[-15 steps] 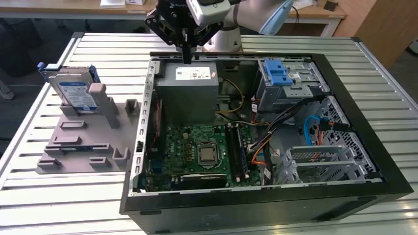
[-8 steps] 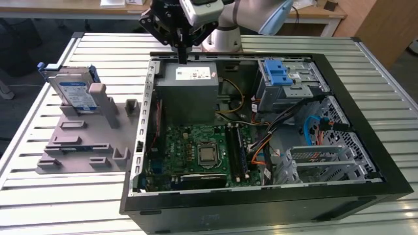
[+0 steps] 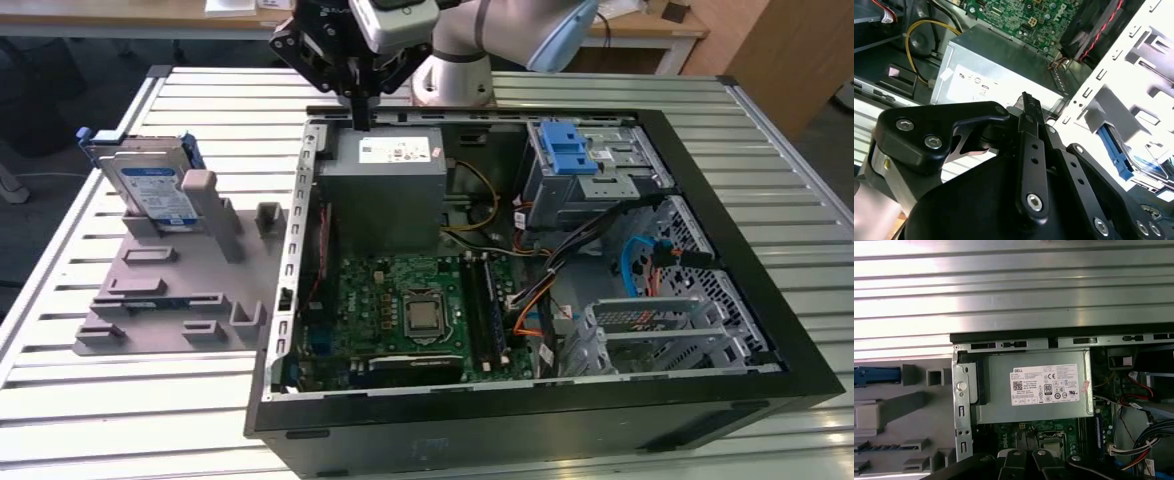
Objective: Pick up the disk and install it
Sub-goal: 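Reach for the disk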
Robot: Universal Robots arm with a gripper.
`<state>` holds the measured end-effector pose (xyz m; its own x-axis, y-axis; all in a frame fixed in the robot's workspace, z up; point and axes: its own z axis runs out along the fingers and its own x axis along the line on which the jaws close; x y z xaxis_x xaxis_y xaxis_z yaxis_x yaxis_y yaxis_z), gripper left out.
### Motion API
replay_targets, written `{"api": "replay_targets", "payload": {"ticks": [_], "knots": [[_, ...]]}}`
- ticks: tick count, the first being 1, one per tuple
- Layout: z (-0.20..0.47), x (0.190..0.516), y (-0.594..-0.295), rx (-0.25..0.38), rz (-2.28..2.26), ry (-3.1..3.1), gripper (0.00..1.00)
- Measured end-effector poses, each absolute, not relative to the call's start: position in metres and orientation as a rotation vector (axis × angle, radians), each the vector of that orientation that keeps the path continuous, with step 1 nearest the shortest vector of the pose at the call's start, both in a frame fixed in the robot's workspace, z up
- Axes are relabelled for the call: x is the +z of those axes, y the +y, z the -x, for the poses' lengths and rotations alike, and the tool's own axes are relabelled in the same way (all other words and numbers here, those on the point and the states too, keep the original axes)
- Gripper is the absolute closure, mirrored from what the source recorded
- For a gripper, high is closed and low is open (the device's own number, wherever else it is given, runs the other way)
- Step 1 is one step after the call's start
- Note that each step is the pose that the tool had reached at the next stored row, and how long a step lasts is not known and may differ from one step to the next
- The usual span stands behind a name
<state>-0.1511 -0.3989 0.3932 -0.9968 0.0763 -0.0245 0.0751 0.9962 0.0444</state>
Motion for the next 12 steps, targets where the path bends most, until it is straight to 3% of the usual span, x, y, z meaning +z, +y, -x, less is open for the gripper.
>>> {"api": "replay_targets", "payload": {"ticks": [12], "knots": [[0.166,0.393,-0.399,0.068,-0.118,3.112,0.89]]}}
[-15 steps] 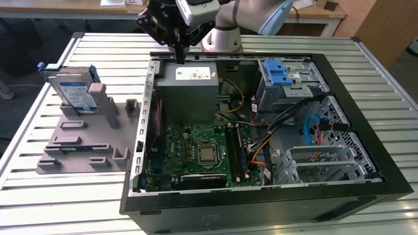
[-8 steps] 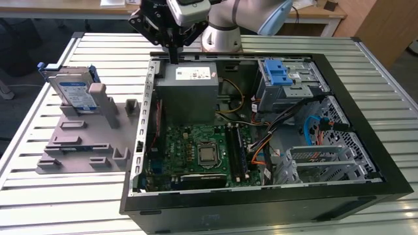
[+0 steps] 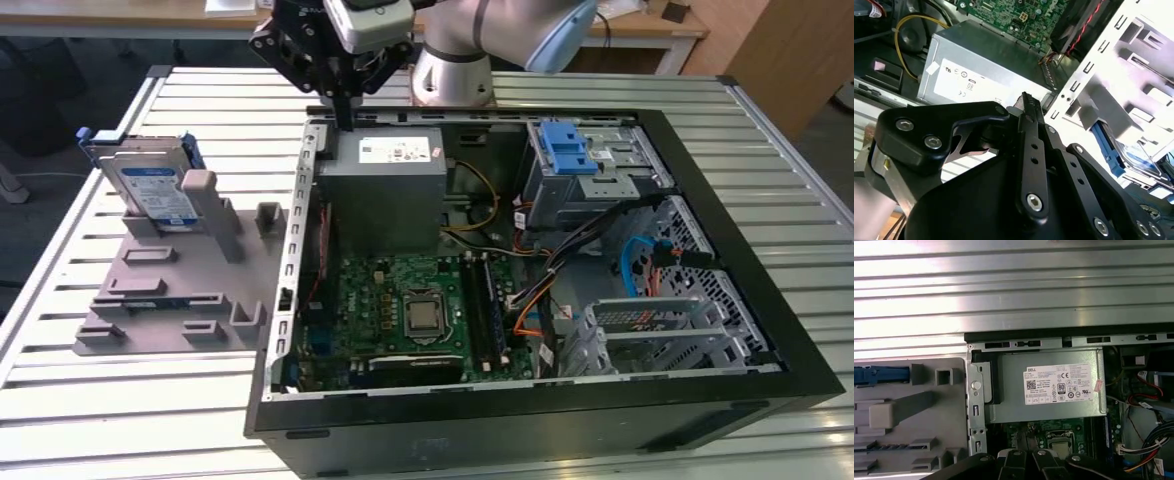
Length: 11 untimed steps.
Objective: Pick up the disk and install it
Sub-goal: 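Reach for the disk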
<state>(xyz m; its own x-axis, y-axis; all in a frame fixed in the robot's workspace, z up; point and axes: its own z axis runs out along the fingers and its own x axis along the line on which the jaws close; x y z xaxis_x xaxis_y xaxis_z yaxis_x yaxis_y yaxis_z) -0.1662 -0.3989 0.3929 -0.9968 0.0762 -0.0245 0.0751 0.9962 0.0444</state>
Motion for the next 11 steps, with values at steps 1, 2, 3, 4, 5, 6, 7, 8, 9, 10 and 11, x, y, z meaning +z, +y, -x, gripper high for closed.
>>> {"api": "replay_targets", "payload": {"ticks": [1,2,3,4,5,6,7,8,9,10,11], "knots": [[0.168,0.393,-0.399,0.068,-0.118,3.112,0.89],[0.17,0.393,-0.399,0.068,-0.118,3.112,0.89],[0.171,0.393,-0.399,0.068,-0.118,3.112,0.89],[0.172,0.393,-0.399,0.068,-0.118,3.112,0.89],[0.174,0.393,-0.399,0.068,-0.118,3.112,0.89],[0.175,0.393,-0.399,0.068,-0.118,3.113,0.89],[0.177,0.393,-0.399,0.068,-0.118,3.113,0.89],[0.178,0.393,-0.399,0.068,-0.118,3.113,0.89],[0.18,0.393,-0.399,0.068,-0.118,3.113,0.89],[0.181,0.393,-0.399,0.068,-0.118,3.112,0.89],[0.183,0.393,-0.399,0.068,-0.118,3.113,0.89]]}}
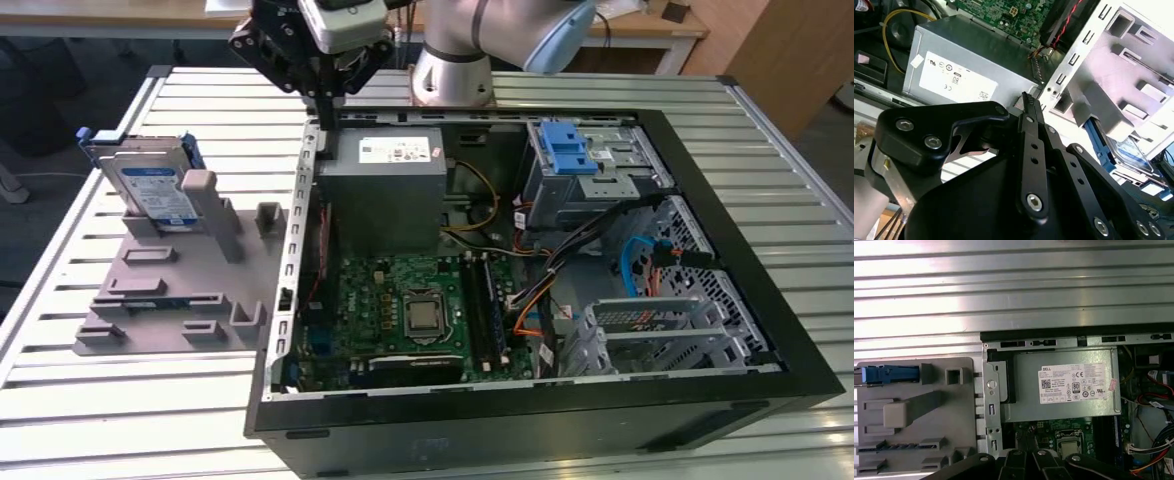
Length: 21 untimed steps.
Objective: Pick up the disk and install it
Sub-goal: 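Reach for the disk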
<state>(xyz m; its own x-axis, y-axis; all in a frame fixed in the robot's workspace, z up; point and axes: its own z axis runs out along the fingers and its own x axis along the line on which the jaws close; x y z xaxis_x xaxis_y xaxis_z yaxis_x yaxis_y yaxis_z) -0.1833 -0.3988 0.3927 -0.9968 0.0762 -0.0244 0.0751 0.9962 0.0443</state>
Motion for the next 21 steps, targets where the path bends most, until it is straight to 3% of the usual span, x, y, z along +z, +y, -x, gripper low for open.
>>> {"api": "replay_targets", "payload": {"ticks": [21], "knots": [[0.233,0.391,-0.394,0.068,-0.118,3.112,0.89]]}}
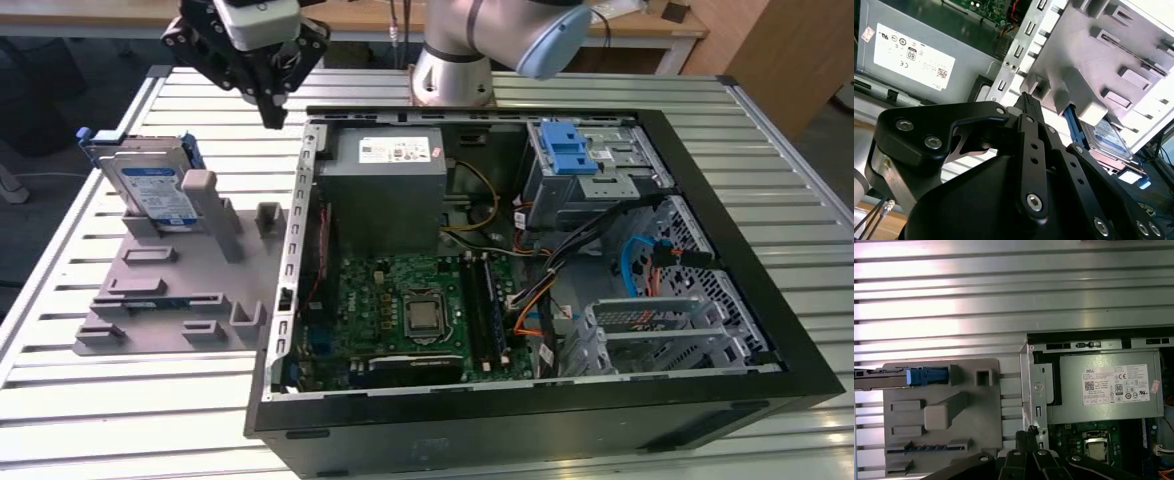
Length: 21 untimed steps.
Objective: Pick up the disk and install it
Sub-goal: 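Reach for the disk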
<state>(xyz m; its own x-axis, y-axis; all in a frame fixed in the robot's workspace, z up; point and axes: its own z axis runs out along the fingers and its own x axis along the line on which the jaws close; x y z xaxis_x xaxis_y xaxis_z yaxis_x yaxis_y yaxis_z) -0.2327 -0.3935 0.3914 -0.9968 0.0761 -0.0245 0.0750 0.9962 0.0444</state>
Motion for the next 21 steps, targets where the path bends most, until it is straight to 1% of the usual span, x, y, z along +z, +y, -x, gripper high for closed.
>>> {"api": "replay_targets", "payload": {"ticks": [21], "knots": [[0.283,0.39,-0.379,0.068,-0.118,3.113,0.89]]}}
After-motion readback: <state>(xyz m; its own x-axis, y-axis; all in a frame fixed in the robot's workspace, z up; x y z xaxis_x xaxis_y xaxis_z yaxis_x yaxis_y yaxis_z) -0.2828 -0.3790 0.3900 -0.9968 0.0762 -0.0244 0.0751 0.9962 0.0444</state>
